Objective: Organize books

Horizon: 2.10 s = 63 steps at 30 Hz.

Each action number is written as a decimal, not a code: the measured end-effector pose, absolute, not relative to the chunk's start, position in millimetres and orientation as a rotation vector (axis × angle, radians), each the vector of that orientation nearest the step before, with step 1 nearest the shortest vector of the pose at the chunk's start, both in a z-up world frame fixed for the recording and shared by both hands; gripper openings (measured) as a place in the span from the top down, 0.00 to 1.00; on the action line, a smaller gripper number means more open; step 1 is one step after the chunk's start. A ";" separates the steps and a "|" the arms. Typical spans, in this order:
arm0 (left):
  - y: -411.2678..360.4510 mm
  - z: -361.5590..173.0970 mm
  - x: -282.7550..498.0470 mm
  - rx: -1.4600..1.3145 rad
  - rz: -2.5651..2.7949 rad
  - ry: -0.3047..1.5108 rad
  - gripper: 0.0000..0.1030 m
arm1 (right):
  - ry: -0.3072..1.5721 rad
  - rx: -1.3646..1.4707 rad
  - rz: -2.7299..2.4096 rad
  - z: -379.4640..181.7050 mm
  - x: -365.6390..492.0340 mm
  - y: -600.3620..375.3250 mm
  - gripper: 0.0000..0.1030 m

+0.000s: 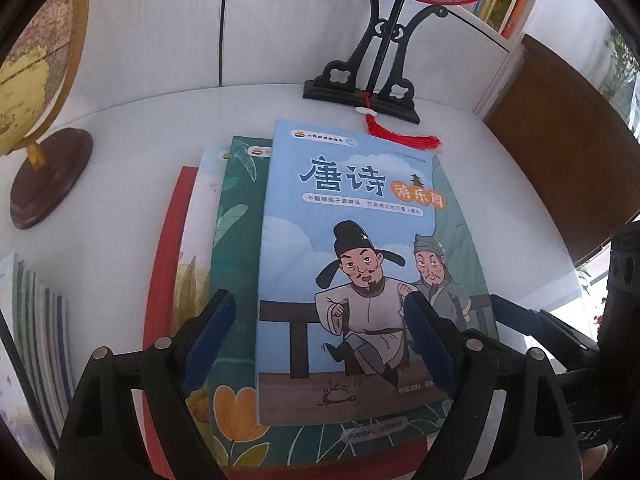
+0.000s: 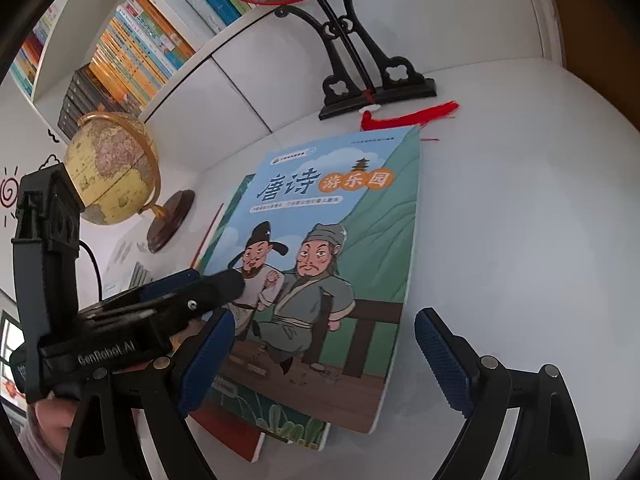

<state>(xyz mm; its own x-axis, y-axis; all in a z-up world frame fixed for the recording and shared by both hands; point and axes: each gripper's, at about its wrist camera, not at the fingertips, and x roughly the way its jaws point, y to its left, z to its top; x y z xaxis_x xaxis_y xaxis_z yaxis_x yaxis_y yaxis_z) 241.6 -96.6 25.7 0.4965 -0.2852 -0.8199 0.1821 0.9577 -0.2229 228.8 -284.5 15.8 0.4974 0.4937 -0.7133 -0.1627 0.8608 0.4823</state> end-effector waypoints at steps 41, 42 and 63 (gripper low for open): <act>-88.8 27.3 196.9 -0.142 -0.281 1.061 0.14 | 1.037 0.604 0.512 -3.9 197.4 -322.2 0.72; -88.5 27.6 200.0 -0.142 -0.272 1.057 0.14 | 1.032 0.610 0.504 -4.1 197.9 -323.1 0.72; -60.6 21.1 149.1 -0.270 -0.218 1.139 0.16 | 1.050 0.673 0.570 -4.9 157.8 -322.2 0.65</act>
